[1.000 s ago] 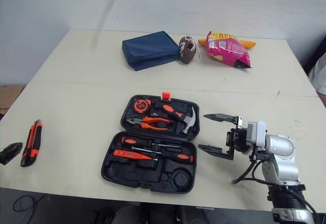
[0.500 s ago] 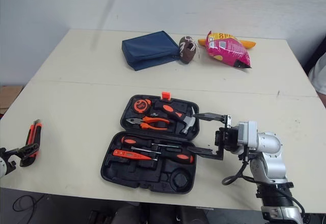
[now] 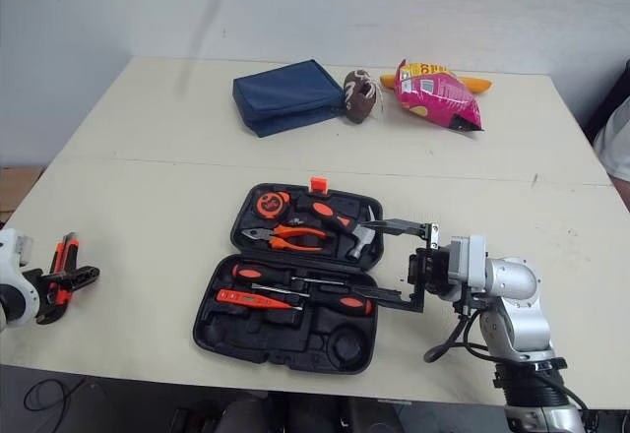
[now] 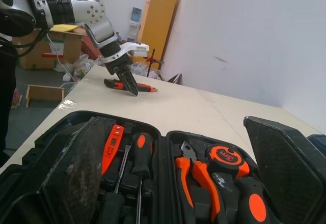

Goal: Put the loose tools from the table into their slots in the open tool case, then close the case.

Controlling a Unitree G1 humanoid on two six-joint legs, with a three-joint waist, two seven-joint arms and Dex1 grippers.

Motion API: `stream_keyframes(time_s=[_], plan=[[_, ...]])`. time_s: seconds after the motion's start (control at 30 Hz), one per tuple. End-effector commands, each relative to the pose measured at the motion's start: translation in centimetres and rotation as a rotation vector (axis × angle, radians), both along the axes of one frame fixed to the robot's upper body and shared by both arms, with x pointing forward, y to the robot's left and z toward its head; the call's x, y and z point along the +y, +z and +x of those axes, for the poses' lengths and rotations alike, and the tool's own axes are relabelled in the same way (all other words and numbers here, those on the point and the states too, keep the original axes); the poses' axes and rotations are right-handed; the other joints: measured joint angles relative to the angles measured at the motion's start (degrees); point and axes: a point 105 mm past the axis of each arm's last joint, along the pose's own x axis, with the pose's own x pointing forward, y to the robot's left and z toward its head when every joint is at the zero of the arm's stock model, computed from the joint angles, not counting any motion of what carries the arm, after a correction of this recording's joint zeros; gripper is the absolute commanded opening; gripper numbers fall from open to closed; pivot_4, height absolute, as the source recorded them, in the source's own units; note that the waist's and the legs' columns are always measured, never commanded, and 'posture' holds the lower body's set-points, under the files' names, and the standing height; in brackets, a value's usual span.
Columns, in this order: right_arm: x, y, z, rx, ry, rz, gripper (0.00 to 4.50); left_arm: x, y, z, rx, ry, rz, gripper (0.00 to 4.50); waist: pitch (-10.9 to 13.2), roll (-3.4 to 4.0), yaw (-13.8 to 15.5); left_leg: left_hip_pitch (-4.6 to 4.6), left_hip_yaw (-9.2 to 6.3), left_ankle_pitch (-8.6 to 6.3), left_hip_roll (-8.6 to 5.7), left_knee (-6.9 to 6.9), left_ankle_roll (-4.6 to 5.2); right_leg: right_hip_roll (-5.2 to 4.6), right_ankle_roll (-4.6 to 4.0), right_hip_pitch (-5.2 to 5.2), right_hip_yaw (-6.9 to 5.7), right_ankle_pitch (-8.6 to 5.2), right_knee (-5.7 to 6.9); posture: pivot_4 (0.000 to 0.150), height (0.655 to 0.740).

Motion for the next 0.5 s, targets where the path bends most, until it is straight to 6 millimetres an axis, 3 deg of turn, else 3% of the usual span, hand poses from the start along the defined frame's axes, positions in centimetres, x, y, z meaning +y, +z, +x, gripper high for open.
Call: stream_keyframes(time_s=[0.03,0.13,0.23,0.4,0.5], plan=[[0.0,0.7,-0.4,-0.031,0.009,-0.004,4.50,0.3,-1.8,-1.1,0.067,0.018,-0.049,4.47,0.01,0.02,-0.09,0.02,0.00,0.01,0.00,0.00,0.01,0.00,0.00,0.00,0.00,0.00,0.04,0.150,0.7400],[0.0,0.6,-0.4,-0.031,0.008,-0.007,4.50,0.0,-2.7,-1.6,0.093,0.013,-0.086,4.47,-0.01,0.15,-0.18,0.09,0.01,0.04,0.00,0.00,-0.01,0.01,-0.02,0.01,0.02,-0.01,0.13,0.150,0.7400],[-0.1,0.6,-0.4,-0.033,0.002,-0.008,4.50,0.2,-3.6,-2.3,0.136,0.010,-0.058,3.64,0.01,0.27,-0.29,0.10,0.02,0.03,0.00,-0.02,-0.01,0.01,-0.03,0.01,0.03,-0.02,0.12,0.150,0.7400],[-0.2,0.6,-0.4,-0.032,-0.006,-0.012,4.50,0.8,-3.5,-2.6,0.116,0.048,-0.040,1.49,0.02,0.40,-0.20,0.09,0.05,0.00,-0.02,-0.02,0.00,0.00,-0.02,0.01,0.06,-0.02,0.08,0.150,0.7400],[-0.2,0.5,-0.3,-0.030,-0.010,-0.013,4.50,1.1,-2.5,-2.4,0.066,0.042,-0.010,1.48,0.02,0.41,-0.43,0.10,0.07,0.00,-0.02,-0.02,0.00,0.00,-0.02,0.01,0.07,-0.02,0.09,0.150,0.7400]])
